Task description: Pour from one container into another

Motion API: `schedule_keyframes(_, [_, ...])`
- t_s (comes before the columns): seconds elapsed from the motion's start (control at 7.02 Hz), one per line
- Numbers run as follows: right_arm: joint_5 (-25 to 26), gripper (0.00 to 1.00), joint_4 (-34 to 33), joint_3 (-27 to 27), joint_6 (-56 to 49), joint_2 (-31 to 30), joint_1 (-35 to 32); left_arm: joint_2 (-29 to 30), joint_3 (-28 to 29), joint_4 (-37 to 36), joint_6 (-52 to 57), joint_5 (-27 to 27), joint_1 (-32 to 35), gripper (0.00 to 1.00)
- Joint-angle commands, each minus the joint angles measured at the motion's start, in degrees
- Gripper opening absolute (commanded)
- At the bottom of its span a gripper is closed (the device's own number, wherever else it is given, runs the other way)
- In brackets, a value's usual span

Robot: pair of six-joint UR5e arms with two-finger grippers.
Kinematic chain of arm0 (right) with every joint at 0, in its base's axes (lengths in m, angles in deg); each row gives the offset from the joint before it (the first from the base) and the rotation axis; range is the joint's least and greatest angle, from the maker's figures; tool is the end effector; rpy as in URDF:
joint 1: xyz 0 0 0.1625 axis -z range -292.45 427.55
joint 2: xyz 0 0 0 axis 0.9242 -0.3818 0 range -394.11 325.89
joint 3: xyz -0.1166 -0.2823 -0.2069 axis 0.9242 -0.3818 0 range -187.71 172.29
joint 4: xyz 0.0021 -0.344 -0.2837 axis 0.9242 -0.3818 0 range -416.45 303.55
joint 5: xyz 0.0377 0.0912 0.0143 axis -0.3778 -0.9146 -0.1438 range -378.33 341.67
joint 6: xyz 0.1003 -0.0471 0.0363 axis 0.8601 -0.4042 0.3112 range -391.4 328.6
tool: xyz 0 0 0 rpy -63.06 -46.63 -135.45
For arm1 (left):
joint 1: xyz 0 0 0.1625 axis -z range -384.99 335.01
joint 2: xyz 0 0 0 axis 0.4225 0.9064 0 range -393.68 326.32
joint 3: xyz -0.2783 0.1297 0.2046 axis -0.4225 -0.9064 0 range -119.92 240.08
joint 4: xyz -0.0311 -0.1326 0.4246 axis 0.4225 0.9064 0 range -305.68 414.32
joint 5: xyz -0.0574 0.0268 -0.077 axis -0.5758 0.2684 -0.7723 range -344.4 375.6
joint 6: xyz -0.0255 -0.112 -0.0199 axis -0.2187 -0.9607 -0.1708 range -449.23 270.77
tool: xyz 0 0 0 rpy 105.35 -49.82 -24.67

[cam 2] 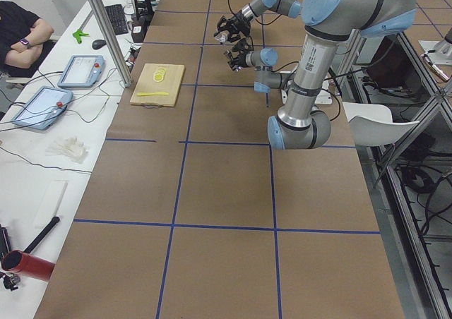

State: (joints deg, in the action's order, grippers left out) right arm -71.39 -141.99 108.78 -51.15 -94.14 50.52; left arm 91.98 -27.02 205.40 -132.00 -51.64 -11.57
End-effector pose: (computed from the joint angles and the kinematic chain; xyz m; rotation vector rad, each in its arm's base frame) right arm -0.4657 -0.3554 0.0856 1.2394 0.0647 -1.0793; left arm 0.6137 -0.3299 0.1254 1.0718 1.2335 0.1274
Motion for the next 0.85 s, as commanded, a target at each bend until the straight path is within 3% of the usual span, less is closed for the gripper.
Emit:
schedule_keyframes(0.0, [1.56, 0.0, -0.07, -0.04, -3.26, 0.0, 0.51, -0.06, 0.09, 0.0, 0.06, 0.0, -0.06, 0.0])
schedule_keyframes(0.71, [4.37, 0.0, -1.38, -0.04, -9.85, 0.09, 1.04, -0.06, 0.09, 0.0, 0.06, 0.0, -0.06, 0.0])
